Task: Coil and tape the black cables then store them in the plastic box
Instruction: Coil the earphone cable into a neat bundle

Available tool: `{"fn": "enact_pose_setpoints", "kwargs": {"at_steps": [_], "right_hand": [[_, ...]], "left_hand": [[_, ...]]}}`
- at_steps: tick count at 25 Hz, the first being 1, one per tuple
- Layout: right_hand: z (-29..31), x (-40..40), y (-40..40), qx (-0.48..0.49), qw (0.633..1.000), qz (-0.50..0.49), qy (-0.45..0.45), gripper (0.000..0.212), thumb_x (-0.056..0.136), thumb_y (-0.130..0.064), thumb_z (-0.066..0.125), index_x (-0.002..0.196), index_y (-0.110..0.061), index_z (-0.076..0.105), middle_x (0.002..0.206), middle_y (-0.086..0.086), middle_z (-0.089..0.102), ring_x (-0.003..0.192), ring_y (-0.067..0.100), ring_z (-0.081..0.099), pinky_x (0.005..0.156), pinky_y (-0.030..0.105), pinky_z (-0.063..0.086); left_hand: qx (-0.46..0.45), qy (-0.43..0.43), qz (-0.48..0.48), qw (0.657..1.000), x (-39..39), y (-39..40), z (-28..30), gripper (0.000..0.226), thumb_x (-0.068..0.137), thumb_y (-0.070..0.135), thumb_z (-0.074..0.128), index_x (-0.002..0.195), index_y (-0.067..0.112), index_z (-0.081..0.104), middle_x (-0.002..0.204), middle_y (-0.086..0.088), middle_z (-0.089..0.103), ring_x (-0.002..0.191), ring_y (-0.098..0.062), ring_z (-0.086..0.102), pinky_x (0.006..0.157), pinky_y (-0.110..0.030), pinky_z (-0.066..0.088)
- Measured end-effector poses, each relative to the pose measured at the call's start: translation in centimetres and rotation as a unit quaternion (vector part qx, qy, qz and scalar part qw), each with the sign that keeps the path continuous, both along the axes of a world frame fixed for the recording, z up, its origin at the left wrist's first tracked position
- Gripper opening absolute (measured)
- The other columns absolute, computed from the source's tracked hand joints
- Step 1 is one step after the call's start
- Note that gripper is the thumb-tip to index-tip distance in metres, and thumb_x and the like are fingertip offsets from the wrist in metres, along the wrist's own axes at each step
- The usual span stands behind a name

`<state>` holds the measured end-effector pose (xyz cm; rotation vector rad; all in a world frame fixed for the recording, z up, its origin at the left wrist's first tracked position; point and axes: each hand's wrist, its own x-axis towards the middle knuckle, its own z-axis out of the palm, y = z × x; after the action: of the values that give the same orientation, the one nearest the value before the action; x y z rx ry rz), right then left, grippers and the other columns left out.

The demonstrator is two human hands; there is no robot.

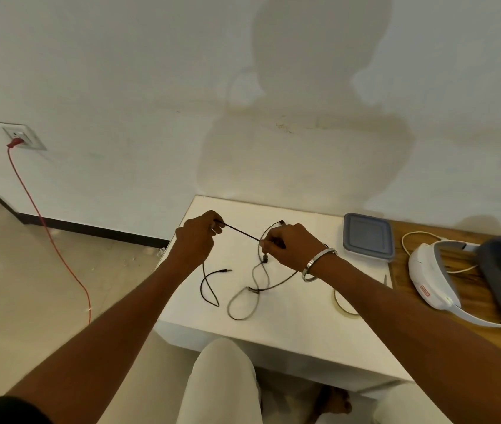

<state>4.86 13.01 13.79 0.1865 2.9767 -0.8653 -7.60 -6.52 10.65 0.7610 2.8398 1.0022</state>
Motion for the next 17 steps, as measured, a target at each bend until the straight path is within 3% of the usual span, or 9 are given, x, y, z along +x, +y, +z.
{"fn": "enact_pose_setpoints", "kwargs": {"at_steps": [3,5,7,9,10,12,14,17], "right_hand": [[-0.3,0.5,0.6,-0.044,0.999,0.0,-0.009,0.027,0.093,-0.037,0.05,0.071,-0.025,0.062,0.066,-0.002,0.065,0.051,0.005,0.048,0.055,0.017,0.037],[-0.5,0.5,0.7,-0.056,0.998,-0.006,0.0,0.027,0.094,-0.035,0.05,0.081,-0.018,0.067,0.059,-0.005,0.058,0.047,0.004,0.045,0.054,0.016,0.034],[-0.5,0.3,0.4,-0.062,0.998,-0.011,0.014,0.026,0.094,-0.033,0.049,0.085,-0.017,0.067,0.056,-0.008,0.053,0.046,0.005,0.042,0.052,0.015,0.032],[-0.5,0.0,0.0,-0.064,0.998,-0.011,0.027,0.025,0.094,-0.032,0.049,0.085,-0.017,0.067,0.056,-0.008,0.052,0.046,0.005,0.043,0.052,0.016,0.034],[-0.5,-0.1,-0.1,-0.064,0.997,-0.012,0.031,0.025,0.094,-0.033,0.049,0.086,-0.017,0.067,0.057,-0.006,0.054,0.048,0.006,0.044,0.053,0.019,0.036],[-0.5,-0.4,-0.3,-0.067,0.997,-0.015,0.041,0.024,0.094,-0.032,0.048,0.087,-0.017,0.066,0.064,0.002,0.06,0.053,0.011,0.049,0.057,0.024,0.04],[-0.4,-0.4,-0.1,-0.063,0.996,-0.021,0.054,0.025,0.094,-0.03,0.048,0.086,-0.014,0.065,0.066,0.005,0.06,0.055,0.011,0.049,0.058,0.026,0.039],[-0.2,-0.3,0.4,-0.047,0.997,-0.028,0.054,0.028,0.094,-0.032,0.048,0.086,-0.012,0.065,0.064,0.003,0.059,0.052,0.008,0.046,0.056,0.024,0.038]], "left_hand": [[0.017,-0.027,0.091,0.995,-0.9,-1.2,-0.1,0.035,0.093,0.0,0.038,0.089,0.031,0.056,0.089,0.011,0.067,0.087,-0.018,0.064,0.09,-0.051,0.048],[-0.073,-0.053,0.097,0.991,-0.4,-0.7,0.4,0.031,0.093,0.002,0.041,0.101,0.026,0.059,0.112,0.003,0.066,0.103,-0.023,0.06,0.099,-0.047,0.042],[-0.177,-0.08,0.041,0.98,0.8,0.4,1.1,0.046,0.088,0.001,0.048,0.129,0.023,0.05,0.141,-0.002,0.046,0.13,-0.023,0.043,0.109,-0.042,0.03],[-0.164,-0.094,-0.055,0.98,2.4,1.7,1.8,0.073,0.082,0.0,0.053,0.147,0.02,0.029,0.157,-0.001,0.022,0.145,-0.021,0.021,0.117,-0.039,0.02],[-0.125,-0.094,-0.111,0.981,3.1,2.4,2.0,0.076,0.082,0.0,0.055,0.149,0.02,0.025,0.158,-0.001,0.02,0.146,-0.02,0.018,0.119,-0.039,0.019],[-0.027,-0.072,-0.198,0.977,4.1,3.4,1.8,0.061,0.087,0.004,0.055,0.143,0.021,0.038,0.149,0.002,0.04,0.139,-0.018,0.034,0.116,-0.043,0.027],[0.011,-0.03,-0.214,0.976,4.4,4.1,1.4,0.034,0.093,0.009,0.053,0.125,0.022,0.057,0.121,0.006,0.065,0.117,-0.016,0.057,0.105,-0.046,0.039],[0.005,-0.024,-0.205,0.978,4.0,4.3,1.4,0.022,0.098,0.013,0.047,0.104,0.021,0.067,0.088,0.008,0.072,0.09,-0.014,0.068,0.092,-0.048,0.047]]}}
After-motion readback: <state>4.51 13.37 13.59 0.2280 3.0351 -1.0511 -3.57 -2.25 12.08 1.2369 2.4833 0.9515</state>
